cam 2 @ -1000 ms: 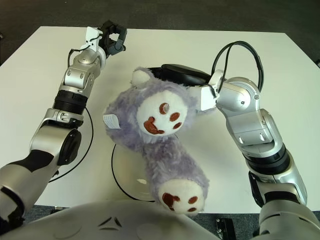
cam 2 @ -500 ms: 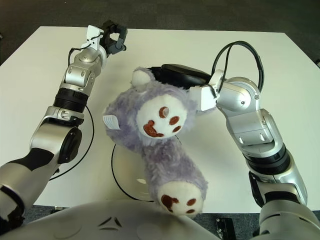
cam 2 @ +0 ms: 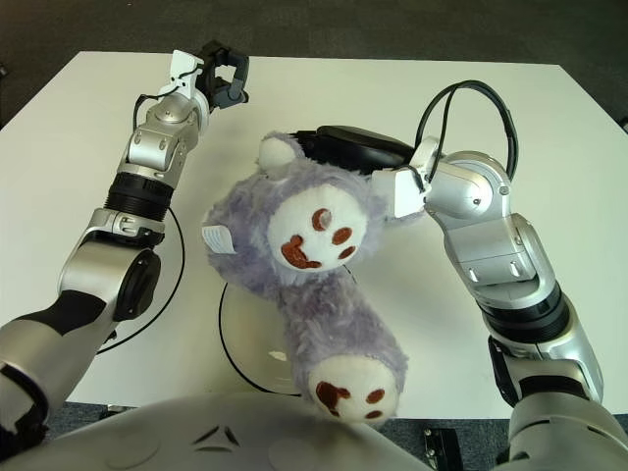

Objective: Put the doll into the plate.

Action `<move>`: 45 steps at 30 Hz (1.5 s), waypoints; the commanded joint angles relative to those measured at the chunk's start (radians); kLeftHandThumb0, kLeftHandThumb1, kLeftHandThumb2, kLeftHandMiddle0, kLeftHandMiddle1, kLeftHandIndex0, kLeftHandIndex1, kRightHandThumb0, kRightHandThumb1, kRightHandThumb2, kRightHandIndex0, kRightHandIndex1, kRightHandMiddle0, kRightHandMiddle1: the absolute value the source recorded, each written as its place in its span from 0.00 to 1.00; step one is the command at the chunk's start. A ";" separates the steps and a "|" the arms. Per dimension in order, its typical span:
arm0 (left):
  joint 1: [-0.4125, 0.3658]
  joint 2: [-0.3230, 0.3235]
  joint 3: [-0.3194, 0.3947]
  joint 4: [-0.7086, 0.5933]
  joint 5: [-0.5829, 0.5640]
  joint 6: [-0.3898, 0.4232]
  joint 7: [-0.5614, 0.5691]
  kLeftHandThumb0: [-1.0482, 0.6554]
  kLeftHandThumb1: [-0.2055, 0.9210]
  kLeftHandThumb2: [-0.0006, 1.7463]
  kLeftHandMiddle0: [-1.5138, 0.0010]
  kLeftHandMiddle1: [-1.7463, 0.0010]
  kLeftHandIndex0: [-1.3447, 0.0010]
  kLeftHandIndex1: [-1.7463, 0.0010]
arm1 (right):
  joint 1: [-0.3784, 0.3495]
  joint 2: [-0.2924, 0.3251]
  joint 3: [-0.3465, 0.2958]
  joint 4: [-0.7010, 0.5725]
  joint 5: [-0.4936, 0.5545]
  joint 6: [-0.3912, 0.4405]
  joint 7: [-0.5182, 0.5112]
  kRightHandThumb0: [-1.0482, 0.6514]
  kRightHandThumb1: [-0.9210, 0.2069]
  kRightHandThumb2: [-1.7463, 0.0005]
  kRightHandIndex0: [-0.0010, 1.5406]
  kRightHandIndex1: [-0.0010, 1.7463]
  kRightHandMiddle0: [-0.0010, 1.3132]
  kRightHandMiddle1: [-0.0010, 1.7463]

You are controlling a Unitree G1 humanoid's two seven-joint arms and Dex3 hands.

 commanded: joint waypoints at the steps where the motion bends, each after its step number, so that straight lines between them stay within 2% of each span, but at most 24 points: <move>1: -0.029 -0.001 -0.002 0.010 0.012 0.011 0.012 0.61 0.69 0.59 0.69 0.02 0.87 0.00 | 0.002 -0.009 -0.017 -0.003 0.002 -0.011 -0.005 0.61 0.12 0.64 0.16 1.00 0.29 0.81; 22: -0.033 -0.001 0.008 0.035 -0.002 -0.013 0.005 0.61 0.65 0.60 0.64 0.06 0.85 0.00 | 0.001 -0.010 -0.018 -0.006 0.003 -0.008 -0.005 0.61 0.12 0.64 0.16 1.00 0.29 0.81; 23: -0.033 0.000 0.008 0.035 -0.001 -0.013 0.005 0.61 0.65 0.60 0.64 0.06 0.85 0.00 | 0.009 0.056 -0.074 0.011 0.178 0.064 0.017 0.61 0.12 0.64 0.16 1.00 0.29 0.81; 24: -0.033 0.000 0.008 0.036 -0.001 -0.014 0.005 0.61 0.65 0.60 0.64 0.06 0.84 0.00 | 0.016 0.106 -0.117 0.024 0.310 0.118 0.034 0.54 0.12 0.60 0.17 0.83 0.19 0.68; 25: -0.034 0.000 0.007 0.037 -0.001 -0.015 0.004 0.61 0.64 0.61 0.64 0.06 0.84 0.00 | 0.019 0.136 -0.145 0.033 0.401 0.155 0.043 0.49 0.12 0.56 0.20 0.68 0.12 0.59; 26: -0.034 0.002 0.007 0.037 -0.001 -0.015 0.003 0.61 0.64 0.61 0.64 0.06 0.84 0.00 | 0.020 0.152 -0.159 0.037 0.450 0.175 0.046 0.47 0.13 0.54 0.21 0.63 0.10 0.55; 28: -0.035 0.004 0.006 0.039 0.001 -0.016 0.002 0.61 0.64 0.61 0.64 0.06 0.84 0.00 | 0.017 0.147 -0.159 0.036 0.463 0.182 0.042 0.43 0.13 0.51 0.23 0.51 0.04 0.47; 34: -0.039 0.009 0.002 0.046 0.006 -0.014 0.002 0.61 0.64 0.61 0.64 0.06 0.84 0.00 | 0.009 0.133 -0.162 0.034 0.504 0.202 0.026 0.40 0.14 0.49 0.25 0.43 0.00 0.43; 45: -0.042 0.007 0.011 0.068 0.003 -0.040 0.012 0.61 0.63 0.61 0.63 0.06 0.84 0.00 | 0.002 0.116 -0.154 0.036 0.535 0.211 0.006 0.40 0.14 0.49 0.25 0.41 0.00 0.42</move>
